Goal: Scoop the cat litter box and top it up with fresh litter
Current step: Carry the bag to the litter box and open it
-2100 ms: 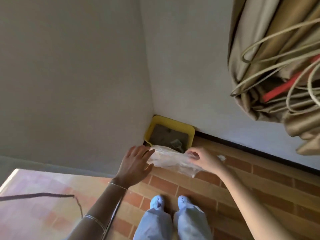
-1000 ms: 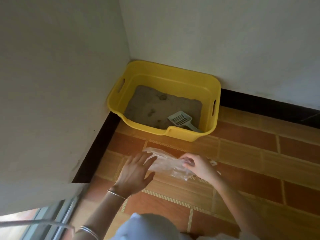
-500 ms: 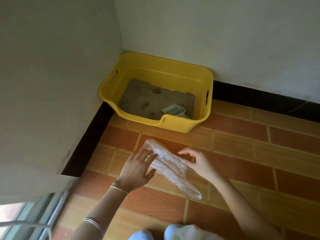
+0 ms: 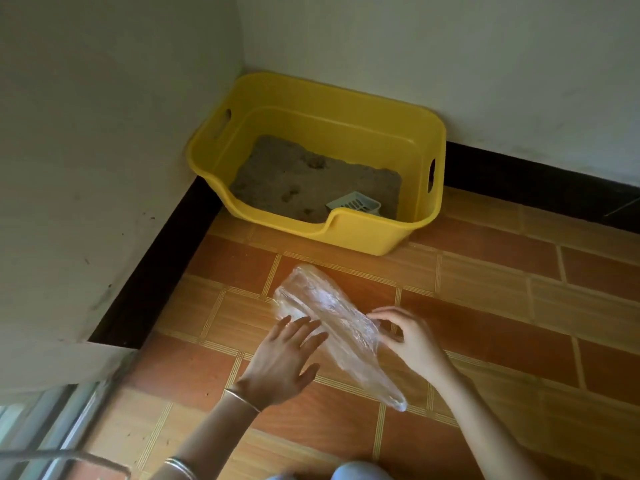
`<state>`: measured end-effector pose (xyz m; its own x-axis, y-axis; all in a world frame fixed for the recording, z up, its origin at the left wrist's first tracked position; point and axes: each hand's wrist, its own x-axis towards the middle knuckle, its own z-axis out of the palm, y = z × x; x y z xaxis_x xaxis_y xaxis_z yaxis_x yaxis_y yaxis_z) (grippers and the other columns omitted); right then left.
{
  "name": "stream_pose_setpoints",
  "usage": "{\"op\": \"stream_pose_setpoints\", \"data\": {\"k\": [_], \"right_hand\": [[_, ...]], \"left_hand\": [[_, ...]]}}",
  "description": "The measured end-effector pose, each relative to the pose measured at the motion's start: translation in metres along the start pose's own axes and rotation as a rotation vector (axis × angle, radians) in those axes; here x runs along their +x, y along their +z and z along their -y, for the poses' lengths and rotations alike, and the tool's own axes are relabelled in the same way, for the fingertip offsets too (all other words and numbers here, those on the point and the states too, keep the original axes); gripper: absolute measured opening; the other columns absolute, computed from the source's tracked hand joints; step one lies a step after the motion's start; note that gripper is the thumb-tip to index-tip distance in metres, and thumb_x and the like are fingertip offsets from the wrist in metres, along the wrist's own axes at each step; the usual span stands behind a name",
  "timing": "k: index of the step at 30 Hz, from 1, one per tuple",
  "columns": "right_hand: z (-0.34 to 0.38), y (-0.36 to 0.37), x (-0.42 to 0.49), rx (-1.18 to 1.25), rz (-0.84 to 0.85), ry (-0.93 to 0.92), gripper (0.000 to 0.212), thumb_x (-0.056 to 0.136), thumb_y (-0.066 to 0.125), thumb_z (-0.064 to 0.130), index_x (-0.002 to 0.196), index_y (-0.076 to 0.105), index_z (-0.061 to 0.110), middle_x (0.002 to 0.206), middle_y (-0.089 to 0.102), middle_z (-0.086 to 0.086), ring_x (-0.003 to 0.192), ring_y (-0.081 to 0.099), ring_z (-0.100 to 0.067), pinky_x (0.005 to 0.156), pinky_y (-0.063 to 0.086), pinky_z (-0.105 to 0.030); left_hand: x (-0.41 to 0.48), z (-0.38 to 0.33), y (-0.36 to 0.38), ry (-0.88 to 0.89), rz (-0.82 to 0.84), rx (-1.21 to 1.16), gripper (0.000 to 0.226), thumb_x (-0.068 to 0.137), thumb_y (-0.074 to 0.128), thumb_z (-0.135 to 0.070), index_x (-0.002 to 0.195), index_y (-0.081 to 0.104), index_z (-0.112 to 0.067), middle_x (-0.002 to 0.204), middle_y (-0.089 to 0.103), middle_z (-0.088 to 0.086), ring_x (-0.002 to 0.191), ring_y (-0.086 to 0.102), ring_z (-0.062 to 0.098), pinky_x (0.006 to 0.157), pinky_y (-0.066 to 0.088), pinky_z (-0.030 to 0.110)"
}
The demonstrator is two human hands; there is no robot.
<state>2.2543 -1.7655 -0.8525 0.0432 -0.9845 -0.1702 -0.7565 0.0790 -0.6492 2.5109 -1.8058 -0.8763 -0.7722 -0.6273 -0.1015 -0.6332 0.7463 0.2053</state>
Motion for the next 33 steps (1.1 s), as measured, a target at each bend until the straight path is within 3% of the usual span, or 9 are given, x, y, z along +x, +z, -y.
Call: {"op": "stream_pose_setpoints", "data": {"k": [4,7,9,13,16,18,21,27,33], "right_hand": [[-0.002,0.012,0.009,0.044,-0.024,-0.015,0.035,0.075,0.071,0.006,0.107,0.065,0.019,0.111,0.059,0.014,0.106,0.053,-0.001,0.101,0.035,-0.016],[-0.003,0.021,0.014,0.029,0.064,-0.071,0.038,0.076,0.071,0.009,0.109,0.063,0.025,0.118,0.054,0.02,0.115,0.043,0.005,0.104,0.023,-0.011],[-0.004,0.023,0.02,0.027,0.084,-0.108,0.027,0.076,0.069,0.011,0.1,0.067,0.023,0.115,0.054,0.02,0.116,0.041,0.004,0.106,0.021,-0.015],[-0.006,0.018,0.028,0.001,-0.016,-0.098,0.012,0.072,0.067,0.022,0.08,0.069,0.014,0.097,0.063,0.009,0.104,0.05,-0.011,0.1,0.037,-0.035],[-0.01,0.01,0.029,-0.039,-0.122,-0.043,0.009,0.071,0.074,0.011,0.079,0.069,0.013,0.092,0.062,0.007,0.094,0.053,-0.012,0.092,0.042,-0.037],[-0.013,0.007,0.028,-0.05,-0.14,-0.052,0.009,0.071,0.072,0.017,0.079,0.069,0.015,0.086,0.059,0.014,0.088,0.055,-0.011,0.087,0.045,-0.037],[-0.017,0.006,0.025,-0.051,-0.163,-0.035,0.015,0.072,0.065,0.026,0.083,0.067,0.016,0.086,0.062,0.013,0.085,0.059,-0.01,0.082,0.05,-0.034],[-0.018,0.005,0.003,0.101,-0.277,0.02,0.021,0.073,0.074,0.007,0.09,0.066,0.016,0.09,0.065,0.01,0.082,0.062,-0.002,0.078,0.049,-0.018],[-0.009,0.005,-0.018,0.265,-0.081,0.105,0.024,0.082,0.066,0.017,0.102,0.062,0.031,0.1,0.063,0.016,0.094,0.057,0.005,0.083,0.043,-0.01]], "left_hand": [[-0.01,0.014,0.022,0.036,0.052,0.04,0.055,0.079,0.043,-0.053,0.127,0.052,-0.03,0.138,0.05,-0.005,0.127,0.046,0.014,0.105,0.032,0.046],[-0.013,0.019,0.023,0.058,0.022,0.037,0.053,0.079,0.042,-0.054,0.127,0.053,-0.033,0.137,0.051,-0.006,0.127,0.046,0.013,0.104,0.034,0.047],[-0.012,0.022,0.021,0.075,0.014,0.039,0.049,0.08,0.042,-0.053,0.124,0.054,-0.036,0.136,0.052,-0.006,0.127,0.046,0.012,0.103,0.035,0.049],[-0.014,0.037,0.021,0.067,0.03,0.009,0.041,0.084,0.047,-0.05,0.124,0.053,-0.041,0.142,0.045,-0.009,0.133,0.038,0.011,0.112,0.027,0.046],[-0.018,0.05,0.02,0.034,0.035,0.003,0.039,0.084,0.049,-0.046,0.122,0.055,-0.042,0.142,0.045,-0.011,0.134,0.036,0.01,0.11,0.031,0.049],[-0.02,0.054,0.018,0.007,0.038,-0.021,0.037,0.084,0.048,-0.045,0.121,0.056,-0.041,0.141,0.046,-0.01,0.134,0.037,0.011,0.107,0.034,0.052],[-0.021,0.055,0.015,-0.008,0.024,-0.019,0.037,0.085,0.046,-0.046,0.12,0.057,-0.041,0.14,0.047,-0.009,0.132,0.039,0.012,0.106,0.034,0.052],[-0.025,0.049,0.011,-0.08,-0.026,-0.044,0.038,0.083,0.045,-0.046,0.118,0.059,-0.038,0.135,0.053,-0.006,0.127,0.047,0.016,0.104,0.038,0.05],[-0.023,0.028,0.009,-0.076,-0.078,0.008,0.04,0.081,0.047,-0.047,0.114,0.063,-0.031,0.125,0.06,-0.003,0.104,0.06,0.017,0.092,0.042,0.041]]}}
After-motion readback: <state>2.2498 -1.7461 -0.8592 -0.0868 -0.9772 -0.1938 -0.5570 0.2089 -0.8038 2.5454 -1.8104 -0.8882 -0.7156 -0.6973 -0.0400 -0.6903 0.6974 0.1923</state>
